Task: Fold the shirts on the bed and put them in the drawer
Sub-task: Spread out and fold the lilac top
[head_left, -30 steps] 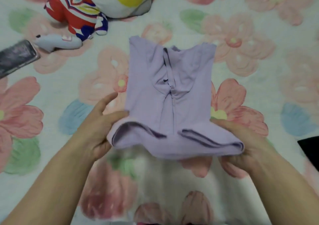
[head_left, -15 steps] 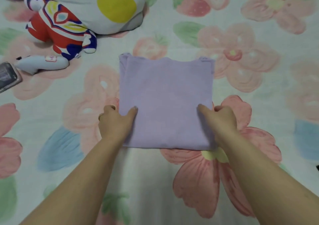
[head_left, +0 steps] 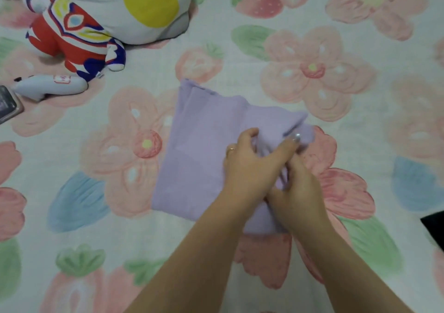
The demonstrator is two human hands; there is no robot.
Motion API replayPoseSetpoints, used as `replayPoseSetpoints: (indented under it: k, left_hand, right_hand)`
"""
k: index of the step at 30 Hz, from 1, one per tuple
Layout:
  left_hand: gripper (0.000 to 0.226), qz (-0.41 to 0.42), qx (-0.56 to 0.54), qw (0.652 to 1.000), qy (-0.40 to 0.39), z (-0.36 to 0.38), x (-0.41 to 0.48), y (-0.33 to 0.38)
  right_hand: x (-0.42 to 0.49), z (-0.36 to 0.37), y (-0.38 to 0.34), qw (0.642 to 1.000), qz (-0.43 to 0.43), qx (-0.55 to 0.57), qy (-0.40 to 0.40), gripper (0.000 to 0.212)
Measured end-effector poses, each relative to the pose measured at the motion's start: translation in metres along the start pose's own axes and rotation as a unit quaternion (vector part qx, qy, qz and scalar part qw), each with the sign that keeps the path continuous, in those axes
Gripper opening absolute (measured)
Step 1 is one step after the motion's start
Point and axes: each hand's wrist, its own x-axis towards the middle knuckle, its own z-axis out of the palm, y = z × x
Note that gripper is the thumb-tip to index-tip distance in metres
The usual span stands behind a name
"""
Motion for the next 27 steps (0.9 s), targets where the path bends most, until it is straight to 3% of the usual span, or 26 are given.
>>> replayPoseSetpoints:
  k: [2, 4, 6, 9, 11, 13, 16, 18, 19, 22, 25, 27]
  left_hand:
    - [0.053, -0.063, -0.08, 0.992, -0.068, 0.008, -0.002, 0.012]
    - [0.021, -0.053, -0.165, 0.98, -0.102, 0.005, -0.009, 0.019]
    - [0.012, -0.035, -0.248, 0.959, -0.13, -0.005, -0.022, 0.028]
    - [0.021, -0.014, -0.37, 0.913, -0.171, -0.031, -0.038, 0.035]
    - [0.029, -0.006, -0.399, 0.897, -0.188, -0.056, -0.046, 0.033]
    - [0.04, -0.026, -0.379, 0.915, -0.136, -0.078, -0.044, 0.012]
    - [0.038, -0.095, -0.275, 0.957, 0.01, -0.102, -0.033, -0.053]
    - [0.037, -0.117, -0.165, 0.976, 0.074, -0.111, -0.032, -0.095]
    - [0.049, -0.108, -0.101, 0.984, 0.1, -0.114, -0.034, -0.113]
    - [0.09, -0.067, 0.042, 0.982, 0.169, -0.112, -0.046, -0.139]
    - [0.098, -0.054, 0.087, 0.979, 0.175, -0.094, -0.063, -0.15]
    - [0.094, -0.054, 0.083, 0.978, 0.184, -0.082, -0.073, -0.156]
  right_hand:
    - [-0.016, -0.01, -0.011, 0.998, 0.009, 0.035, -0.053, 0.03]
    - [-0.029, -0.03, -0.021, 0.986, 0.003, 0.12, -0.114, 0.036]
    - [-0.04, -0.058, -0.036, 0.974, -0.018, 0.201, -0.104, 0.04]
    - [-0.048, -0.091, -0.046, 0.992, -0.113, 0.05, 0.015, 0.036]
    - [-0.047, -0.099, -0.052, 0.99, -0.126, -0.043, 0.043, 0.041]
    - [-0.047, -0.093, -0.054, 0.985, -0.119, -0.125, 0.002, 0.05]
    - [-0.059, -0.057, -0.037, 0.943, -0.084, -0.261, -0.188, 0.053]
    - [-0.073, -0.031, -0.014, 0.917, -0.036, -0.256, -0.303, 0.048]
    - [-0.08, -0.02, -0.003, 0.912, -0.022, -0.25, -0.325, 0.05]
    - [-0.089, -0.004, 0.023, 0.945, -0.001, -0.222, -0.24, 0.05]
    - [-0.086, -0.005, 0.039, 0.972, 0.045, -0.22, -0.071, 0.043]
    - [-0.077, -0.012, 0.045, 0.954, 0.167, -0.247, -0.035, 0.051]
